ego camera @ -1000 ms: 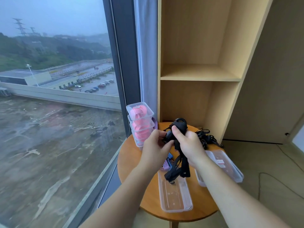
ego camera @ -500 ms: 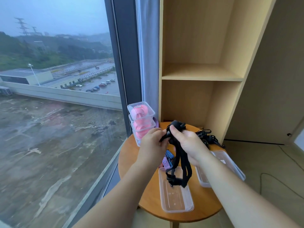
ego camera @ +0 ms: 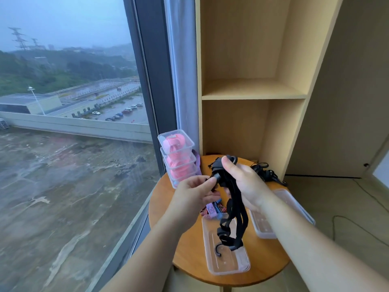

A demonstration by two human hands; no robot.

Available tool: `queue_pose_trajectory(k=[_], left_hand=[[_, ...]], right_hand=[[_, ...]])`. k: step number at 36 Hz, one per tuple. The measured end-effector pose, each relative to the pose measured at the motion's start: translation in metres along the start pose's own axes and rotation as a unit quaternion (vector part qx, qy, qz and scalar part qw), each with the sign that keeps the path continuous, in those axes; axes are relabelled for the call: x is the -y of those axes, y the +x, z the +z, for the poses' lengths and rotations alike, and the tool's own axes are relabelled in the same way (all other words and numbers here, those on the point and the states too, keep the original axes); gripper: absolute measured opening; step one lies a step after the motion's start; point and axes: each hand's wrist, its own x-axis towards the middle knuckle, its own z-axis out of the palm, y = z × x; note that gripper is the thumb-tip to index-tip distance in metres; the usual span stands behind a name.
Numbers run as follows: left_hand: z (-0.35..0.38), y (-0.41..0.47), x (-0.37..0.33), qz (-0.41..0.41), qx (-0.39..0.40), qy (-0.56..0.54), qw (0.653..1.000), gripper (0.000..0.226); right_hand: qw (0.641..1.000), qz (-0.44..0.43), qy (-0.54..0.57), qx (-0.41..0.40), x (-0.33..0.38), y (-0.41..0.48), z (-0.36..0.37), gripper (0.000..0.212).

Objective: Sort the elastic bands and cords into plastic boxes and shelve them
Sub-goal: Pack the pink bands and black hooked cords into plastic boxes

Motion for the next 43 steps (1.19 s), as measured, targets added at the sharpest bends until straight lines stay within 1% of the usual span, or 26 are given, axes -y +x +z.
queue_pose_trajectory(k=[1,3,5,7,10,12,14,16,17,18,19,21,22,24,25,27,30,32,33,35,36,38,40,43], left_hand=[[0.0,0.0,0.001,0.011,-0.004,0.01,1.0,0.007],[0.001,0.0,0.004,0.05,-0.033,0.084,0.995,0.009],[0.003,0.0,0.007,0.102,-0.084,0.172,0.976,0.009],[0.004,0.0,0.009,0.143,-0.124,0.233,0.954,0.01],[0.006,-0.003,0.008,0.187,-0.145,0.291,0.927,0.011],[0.008,-0.008,0.008,0.222,-0.16,0.362,0.891,0.01],[0.01,-0.011,0.008,0.263,-0.16,0.407,0.86,0.009],[0.014,-0.013,0.009,0.291,-0.16,0.42,0.844,0.01],[0.016,-0.012,0.01,0.294,-0.162,0.418,0.844,0.011],[0.017,-0.011,0.012,0.286,-0.16,0.407,0.852,0.014],[0.017,-0.009,0.013,0.265,-0.149,0.385,0.871,0.017],[0.016,-0.004,0.015,0.197,-0.096,0.293,0.931,0.02],[0.015,-0.002,0.015,0.159,-0.071,0.242,0.955,0.024],[0.013,-0.001,0.014,0.086,-0.044,0.146,0.985,0.032],[0.012,0.0,0.014,0.055,-0.034,0.1,0.993,0.032],[0.012,0.001,0.012,-0.001,-0.021,0.041,0.999,0.026],[0.011,0.0,0.006,-0.083,-0.006,0.012,0.996,0.027],[0.01,-0.002,0.003,-0.107,0.008,-0.013,0.994,0.024],[0.011,-0.002,0.002,-0.111,0.013,-0.039,0.993,0.021],[0.014,-0.003,0.002,-0.111,0.023,-0.106,0.988,0.019],[0.015,-0.003,0.002,-0.106,0.026,-0.137,0.985,0.02],[0.019,-0.004,0.004,-0.085,0.018,-0.183,0.979,0.026],[0.02,-0.003,0.006,-0.052,-0.001,-0.206,0.977,0.033],[0.02,-0.002,0.012,0.004,-0.029,-0.196,0.98,0.03]], right_hand=[[1.0,0.009,0.0,-0.001,-0.001,0.0,0.0,0.039],[0.999,0.033,-0.008,-0.01,-0.002,0.0,0.001,0.045],[0.999,0.046,-0.022,-0.016,-0.005,0.0,0.0,0.053],[0.998,0.049,-0.038,-0.029,-0.009,0.0,0.0,0.058],[0.997,0.043,-0.047,-0.047,-0.012,0.0,-0.001,0.053],[0.997,0.043,-0.038,-0.051,-0.012,-0.001,-0.002,0.049],[0.997,0.042,-0.027,-0.065,-0.012,-0.002,-0.001,0.052],[0.995,0.037,-0.019,-0.088,-0.011,-0.002,0.001,0.048],[0.995,0.03,-0.015,-0.097,-0.011,-0.001,0.001,0.043],[0.994,0.019,-0.014,-0.102,-0.011,-0.001,0.0,0.037],[0.994,0.006,-0.015,-0.105,-0.011,-0.002,-0.002,0.031],[0.994,-0.024,-0.024,-0.1,-0.011,-0.003,-0.009,0.025],[0.994,-0.037,-0.031,-0.096,-0.011,-0.003,-0.013,0.023],[0.993,-0.059,-0.052,-0.086,-0.01,-0.005,-0.02,0.023],[0.992,-0.068,-0.065,-0.078,-0.011,-0.005,-0.022,0.023],[0.991,-0.082,-0.092,-0.057,-0.012,-0.006,-0.025,0.022],[0.987,-0.107,-0.118,-0.036,-0.014,-0.006,-0.026,0.016],[0.987,-0.115,-0.109,-0.027,-0.014,-0.005,-0.027,0.017],[0.988,-0.114,-0.1,-0.021,-0.014,-0.005,-0.027,0.021],[0.99,-0.11,-0.086,-0.012,-0.014,-0.005,-0.026,0.033],[0.991,-0.108,-0.082,-0.01,-0.014,-0.005,-0.025,0.036],[0.992,-0.108,-0.071,-0.003,-0.016,-0.004,-0.025,0.028],[0.991,-0.109,-0.07,0.011,-0.017,-0.003,-0.025,0.019],[0.991,-0.101,-0.078,0.029,-0.019,-0.004,-0.023,0.019]])
